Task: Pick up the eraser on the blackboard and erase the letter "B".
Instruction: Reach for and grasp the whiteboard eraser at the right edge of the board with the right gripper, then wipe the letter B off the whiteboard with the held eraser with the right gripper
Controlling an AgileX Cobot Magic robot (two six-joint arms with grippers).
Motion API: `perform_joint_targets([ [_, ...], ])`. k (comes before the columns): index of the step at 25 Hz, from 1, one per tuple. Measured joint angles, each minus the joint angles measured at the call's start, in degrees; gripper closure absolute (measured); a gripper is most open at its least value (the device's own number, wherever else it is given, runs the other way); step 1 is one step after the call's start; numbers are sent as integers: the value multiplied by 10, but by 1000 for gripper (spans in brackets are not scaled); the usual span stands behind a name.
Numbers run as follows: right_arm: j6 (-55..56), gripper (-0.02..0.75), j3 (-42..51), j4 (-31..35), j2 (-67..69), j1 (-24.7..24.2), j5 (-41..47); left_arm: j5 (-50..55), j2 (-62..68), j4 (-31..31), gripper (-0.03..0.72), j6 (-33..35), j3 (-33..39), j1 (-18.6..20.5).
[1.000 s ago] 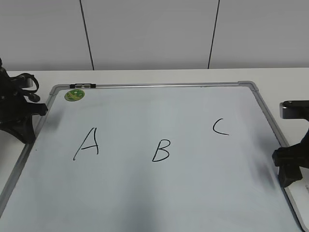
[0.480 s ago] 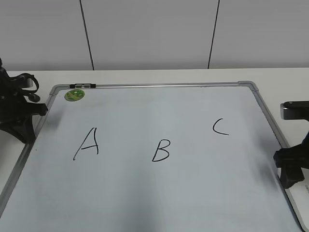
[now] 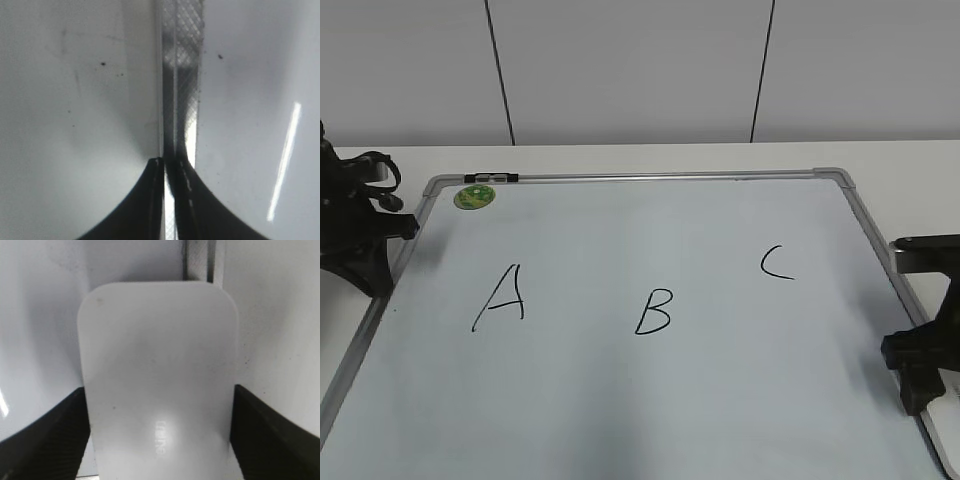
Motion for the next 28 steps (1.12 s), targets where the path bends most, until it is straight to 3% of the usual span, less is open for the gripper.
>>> perform_joint_targets([
  [7, 0, 206, 0, -2, 9, 0, 0, 0, 0, 0, 650, 0, 0, 0],
  [18, 0, 218, -9, 2, 11, 0, 17, 0, 0, -1, 650, 0, 0, 0],
  [24, -8, 218, -110, 8, 25, 3, 121, 0, 0, -1, 648, 0, 0, 0],
  [28, -14, 219, -213, 1, 78, 35, 197, 0, 0, -1, 646, 0, 0, 0],
])
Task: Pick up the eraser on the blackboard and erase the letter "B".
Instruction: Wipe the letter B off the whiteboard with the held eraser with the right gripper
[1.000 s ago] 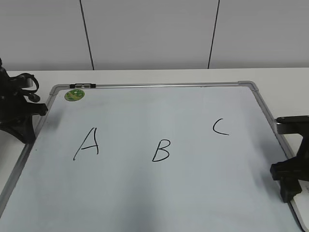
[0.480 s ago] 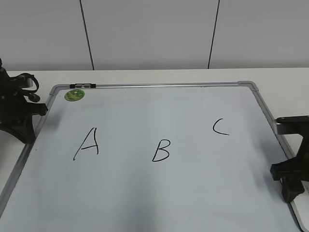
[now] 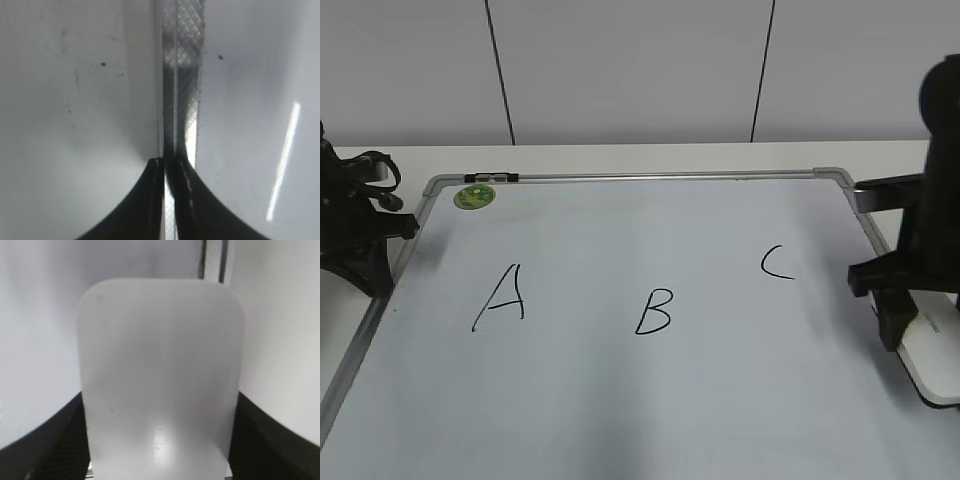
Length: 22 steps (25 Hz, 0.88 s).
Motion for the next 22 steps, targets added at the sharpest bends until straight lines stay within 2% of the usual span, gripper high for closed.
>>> perform_joint_targets([
  [5, -16, 219, -115, 2, 61, 41, 20, 0, 0, -1, 646, 0, 0, 0],
  [11, -52, 219, -226, 44, 130, 72, 21, 0, 0, -1, 645, 0, 0, 0],
  [16, -71, 219, -277, 65, 169, 94, 24, 0, 0, -1, 645, 0, 0, 0],
  [22, -90, 219, -293, 97, 189, 106, 28, 0, 0, -1, 645, 0, 0, 0],
])
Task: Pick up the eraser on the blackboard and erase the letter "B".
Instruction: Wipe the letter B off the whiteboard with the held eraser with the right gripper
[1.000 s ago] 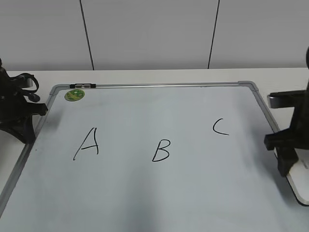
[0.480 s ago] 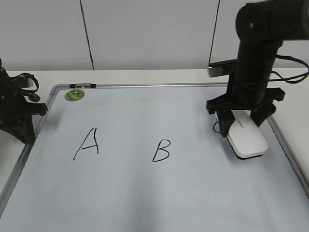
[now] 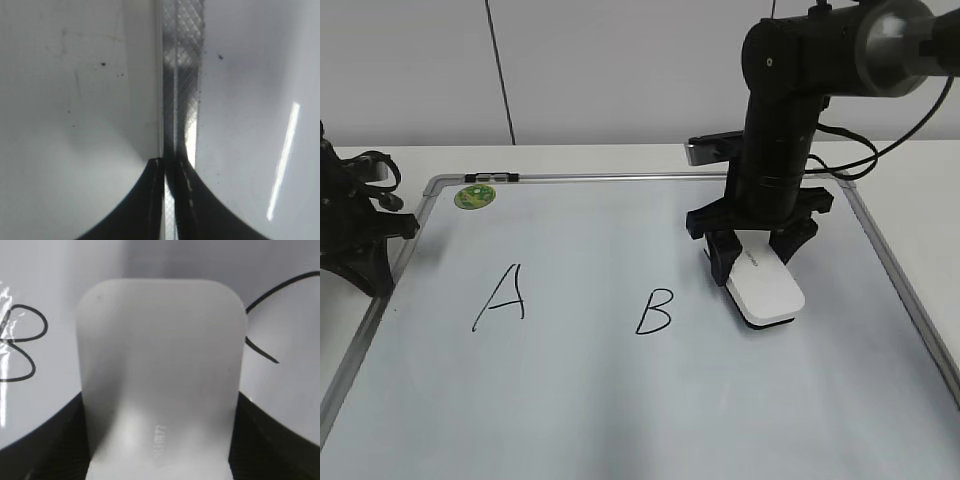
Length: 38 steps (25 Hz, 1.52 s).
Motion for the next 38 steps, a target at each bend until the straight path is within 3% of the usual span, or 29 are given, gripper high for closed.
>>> perform_joint_targets([
  [5, -7, 219, -8, 11, 8, 3, 1, 0, 0, 0, 645, 0, 0, 0],
  [16, -13, 220, -56, 16, 50, 65, 2, 0, 0, -1, 645, 0, 0, 0],
  [38, -14, 220, -77, 15, 85, 66, 4, -1, 0, -1, 645, 0, 0, 0],
])
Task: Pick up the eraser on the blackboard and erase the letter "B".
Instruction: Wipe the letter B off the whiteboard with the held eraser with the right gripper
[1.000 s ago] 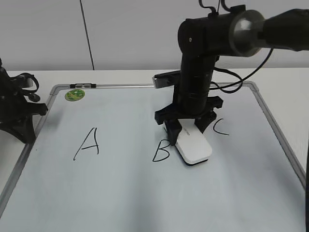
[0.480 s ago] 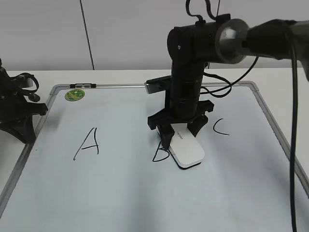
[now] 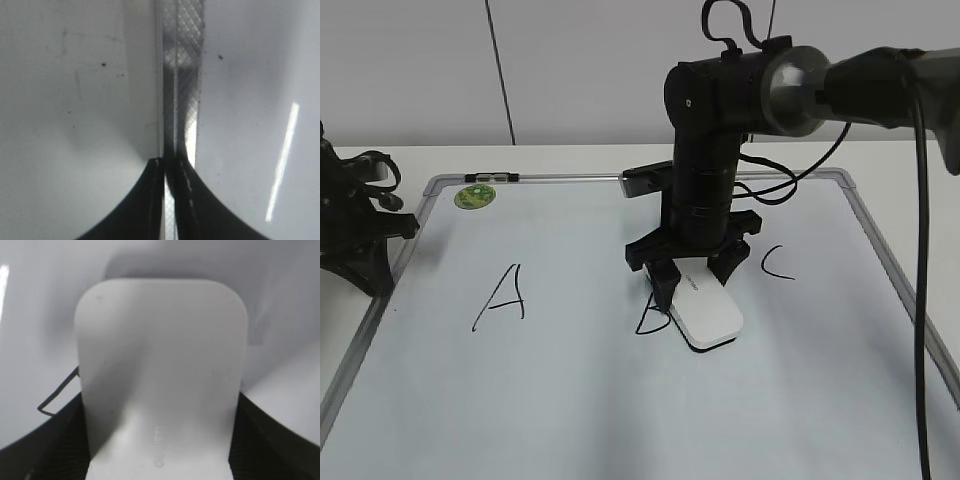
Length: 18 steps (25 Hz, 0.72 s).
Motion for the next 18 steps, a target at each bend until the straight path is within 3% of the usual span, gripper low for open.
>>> perform_joint_targets([
  [18, 9, 220, -1, -8, 0, 7, 1, 0, 0, -7, 645, 0, 0, 0],
])
